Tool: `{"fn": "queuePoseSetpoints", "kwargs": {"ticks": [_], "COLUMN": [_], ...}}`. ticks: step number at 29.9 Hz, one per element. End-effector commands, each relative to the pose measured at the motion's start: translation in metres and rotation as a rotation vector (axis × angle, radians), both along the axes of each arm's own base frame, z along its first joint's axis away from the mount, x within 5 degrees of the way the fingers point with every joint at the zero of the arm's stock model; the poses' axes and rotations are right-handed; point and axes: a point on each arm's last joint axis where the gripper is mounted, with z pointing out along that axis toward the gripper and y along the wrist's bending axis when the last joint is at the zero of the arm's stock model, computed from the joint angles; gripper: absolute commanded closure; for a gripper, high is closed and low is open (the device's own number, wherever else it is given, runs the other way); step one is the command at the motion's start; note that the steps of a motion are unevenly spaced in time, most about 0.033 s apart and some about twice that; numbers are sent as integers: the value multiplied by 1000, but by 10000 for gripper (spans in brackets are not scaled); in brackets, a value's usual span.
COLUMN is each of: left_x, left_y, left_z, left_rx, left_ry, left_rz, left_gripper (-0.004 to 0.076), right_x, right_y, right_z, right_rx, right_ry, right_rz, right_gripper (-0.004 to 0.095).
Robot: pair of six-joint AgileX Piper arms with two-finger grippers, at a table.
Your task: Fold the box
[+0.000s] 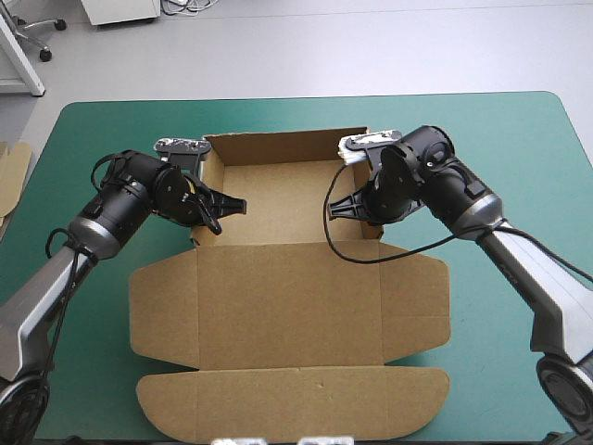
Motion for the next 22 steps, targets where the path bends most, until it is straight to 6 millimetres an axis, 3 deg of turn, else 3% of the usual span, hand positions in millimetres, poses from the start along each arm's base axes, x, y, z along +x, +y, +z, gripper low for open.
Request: {"fn": "queuePoseSetpoints", "kwargs": {"ticks": [1, 22], "left_x": [-1, 21], "left_y": [-2, -14], "left_z": [15, -31], "left_rx": [-1, 49], "left_ry": [-64, 93], "left_rz": [-45, -86], "left_gripper": [738, 738], "right_x": [-5, 12], "right_y": [0, 13], "right_z": [7, -29], "right_rx": [1, -29], "right_ry": [-29, 43], "right_rz": [46, 52], "right_gripper": [923, 922]}}
